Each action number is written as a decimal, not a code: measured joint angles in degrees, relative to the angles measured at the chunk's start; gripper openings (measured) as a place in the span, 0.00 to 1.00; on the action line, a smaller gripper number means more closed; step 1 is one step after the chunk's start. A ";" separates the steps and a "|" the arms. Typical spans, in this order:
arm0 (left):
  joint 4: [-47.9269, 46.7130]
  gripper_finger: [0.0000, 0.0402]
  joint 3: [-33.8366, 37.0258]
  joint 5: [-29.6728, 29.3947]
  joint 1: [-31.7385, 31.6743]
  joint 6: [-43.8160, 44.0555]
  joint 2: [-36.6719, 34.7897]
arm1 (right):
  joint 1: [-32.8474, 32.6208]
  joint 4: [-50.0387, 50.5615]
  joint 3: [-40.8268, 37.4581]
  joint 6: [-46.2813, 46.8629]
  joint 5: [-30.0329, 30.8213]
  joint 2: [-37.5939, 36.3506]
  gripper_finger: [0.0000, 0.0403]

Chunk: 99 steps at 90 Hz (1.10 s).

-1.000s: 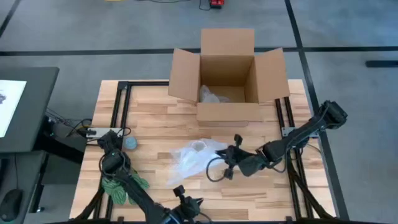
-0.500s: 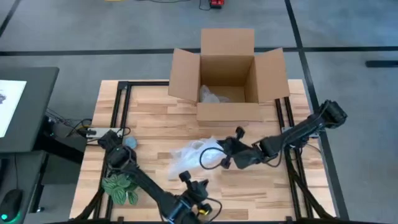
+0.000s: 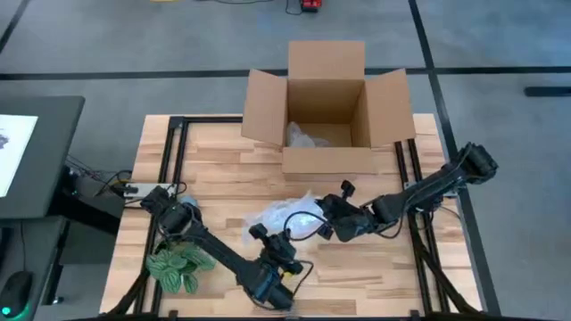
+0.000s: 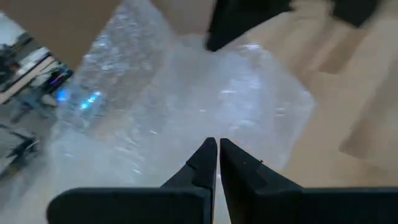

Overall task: Wrap mug
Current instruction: Wrap the white gray mug with bubble wrap

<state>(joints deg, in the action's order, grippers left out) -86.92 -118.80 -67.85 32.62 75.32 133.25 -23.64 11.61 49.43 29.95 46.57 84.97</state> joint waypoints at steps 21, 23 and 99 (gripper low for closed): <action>-0.49 0.00 0.00 6.58 -4.93 1.13 -0.02 | -1.25 1.31 0.00 -0.85 -0.20 0.00 0.00; -0.42 0.00 0.00 7.68 -5.32 0.76 -0.02 | -1.36 1.51 0.00 -0.86 -0.20 0.00 0.00; 7.83 0.00 -0.07 24.97 -12.76 -16.18 -0.26 | -5.05 10.11 -0.02 0.61 -2.76 -1.21 0.13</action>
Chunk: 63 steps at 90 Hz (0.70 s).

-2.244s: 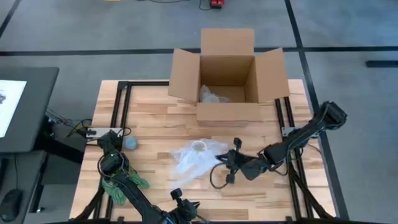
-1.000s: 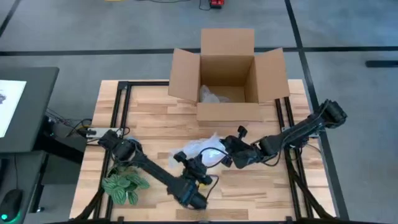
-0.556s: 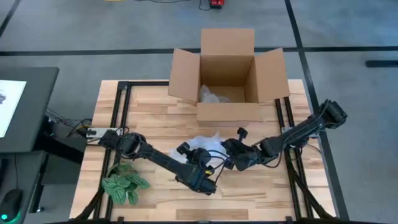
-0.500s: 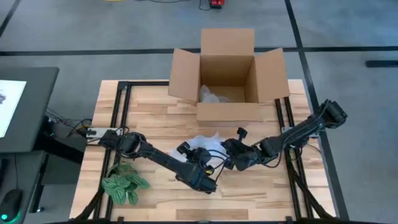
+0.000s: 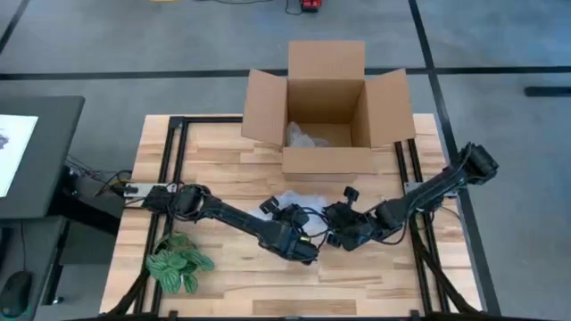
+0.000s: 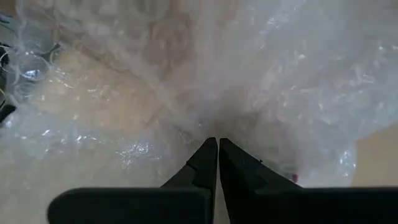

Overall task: Wrap mug
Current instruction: Wrap the white gray mug with bubble wrap

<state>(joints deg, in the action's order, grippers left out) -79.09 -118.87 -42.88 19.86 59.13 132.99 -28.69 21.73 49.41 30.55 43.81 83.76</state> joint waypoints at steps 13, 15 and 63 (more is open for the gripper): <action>0.07 0.00 0.00 0.65 -0.16 -0.24 0.00 | -2.63 6.70 0.00 2.73 1.53 -4.41 0.20; 0.18 0.00 0.00 0.73 -0.16 -0.24 0.00 | -3.17 7.61 0.00 2.96 1.51 -5.28 0.21; 4.33 0.00 0.15 4.26 -3.28 -7.35 -5.77 | -18.73 8.99 0.00 4.23 1.63 -14.73 0.23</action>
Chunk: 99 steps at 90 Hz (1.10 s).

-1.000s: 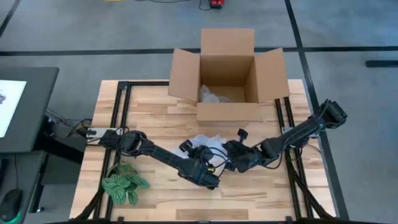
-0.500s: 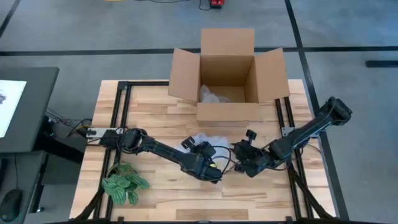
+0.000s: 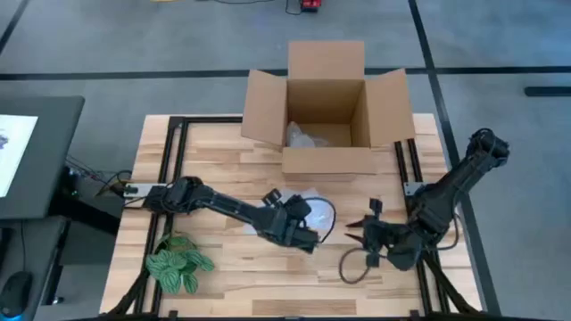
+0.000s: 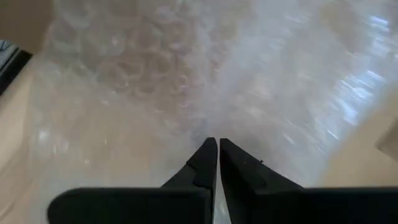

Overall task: Wrap mug
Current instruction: Wrap the white gray mug with bubble wrap

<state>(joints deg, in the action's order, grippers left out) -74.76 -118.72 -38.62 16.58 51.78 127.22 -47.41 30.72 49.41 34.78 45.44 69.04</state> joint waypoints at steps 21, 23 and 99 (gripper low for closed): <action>5.57 0.00 2.44 4.24 -3.90 -4.21 0.33 | -4.25 0.11 0.00 2.13 1.35 0.00 0.23; 6.19 0.00 2.86 4.50 -4.11 -4.29 0.33 | -4.60 0.13 0.00 2.44 1.39 0.00 0.23; 24.44 0.00 14.61 14.64 -4.26 -2.42 -2.03 | -7.85 -1.20 0.00 2.96 1.37 0.72 0.23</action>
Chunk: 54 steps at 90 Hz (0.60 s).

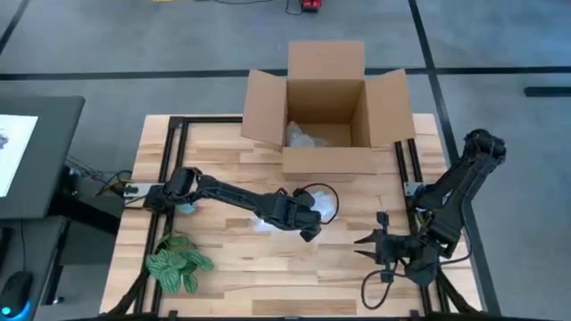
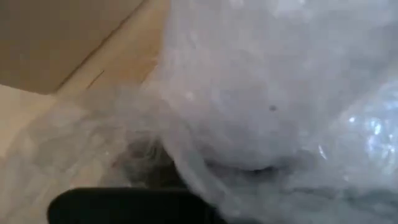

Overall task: Wrap mug
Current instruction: Wrap the white gray mug with bubble wrap

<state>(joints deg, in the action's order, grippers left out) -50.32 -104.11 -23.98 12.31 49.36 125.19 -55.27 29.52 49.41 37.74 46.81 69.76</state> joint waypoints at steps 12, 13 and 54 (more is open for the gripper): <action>-1.07 0.00 -0.99 0.10 0.29 -0.63 -2.25 | 0.00 0.00 0.00 0.00 -0.04 0.00 0.23; -1.05 0.00 -1.11 0.10 0.32 -0.72 -2.54 | 0.00 0.01 0.00 -0.01 -0.05 0.00 0.23; 0.42 0.00 -2.01 1.35 1.72 1.96 -8.57 | 0.00 0.09 0.00 0.19 -0.22 0.00 0.23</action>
<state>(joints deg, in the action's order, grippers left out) -49.91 -106.12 -22.63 14.03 51.32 116.62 -55.27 29.61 49.41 37.93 46.59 69.76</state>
